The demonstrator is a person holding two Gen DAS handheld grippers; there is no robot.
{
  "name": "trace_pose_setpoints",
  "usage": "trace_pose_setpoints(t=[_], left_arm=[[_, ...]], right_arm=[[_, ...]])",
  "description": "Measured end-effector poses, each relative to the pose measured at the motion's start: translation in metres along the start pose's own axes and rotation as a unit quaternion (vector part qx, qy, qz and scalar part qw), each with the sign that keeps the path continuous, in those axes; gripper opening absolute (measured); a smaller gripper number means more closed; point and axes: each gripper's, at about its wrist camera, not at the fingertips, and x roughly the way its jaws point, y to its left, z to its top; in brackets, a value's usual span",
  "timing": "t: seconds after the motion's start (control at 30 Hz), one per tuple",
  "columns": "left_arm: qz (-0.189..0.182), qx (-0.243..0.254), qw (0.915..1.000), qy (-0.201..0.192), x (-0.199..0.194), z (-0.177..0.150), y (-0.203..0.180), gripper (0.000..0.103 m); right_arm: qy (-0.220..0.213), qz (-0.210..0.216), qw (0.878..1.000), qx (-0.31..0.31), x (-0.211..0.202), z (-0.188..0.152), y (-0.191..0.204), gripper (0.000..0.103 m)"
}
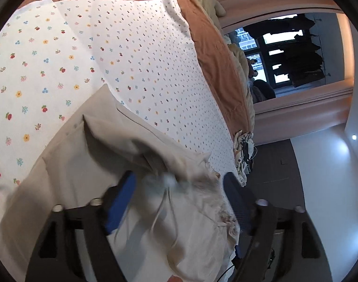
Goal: Fold large clothes
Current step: 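Open both grippers and release the folded jacket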
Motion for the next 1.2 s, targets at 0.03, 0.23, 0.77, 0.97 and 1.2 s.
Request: trace_pose_setpoints(t=[0.03, 0.23, 0.77, 0.97, 1.2], left_arm=[[-0.005, 0.002, 1.0, -0.005, -0.005, -0.004, -0.002, 0.093], [0.009, 0.015, 0.9997, -0.019, -0.05, -0.023, -0.007, 0.093], [0.068, 0.036, 0.9954, -0.058, -0.164, -0.068, 0.035, 0.093], [0.088, 0.03, 0.9935, -0.065, -0.174, -0.081, 0.059, 0.093], [0.112, -0.009, 0.9921, -0.057, -0.167, -0.093, 0.096, 0.077]], right_arm=[[0.0, -0.009, 1.0, -0.006, -0.009, -0.006, 0.005, 0.083], [0.008, -0.042, 0.998, -0.045, -0.035, -0.032, 0.027, 0.083], [0.043, -0.071, 0.985, -0.149, -0.057, -0.09, 0.101, 0.083], [0.065, -0.094, 0.975, -0.189, -0.044, -0.112, 0.129, 0.083], [0.096, -0.113, 0.965, -0.217, -0.016, -0.132, 0.148, 0.075]])
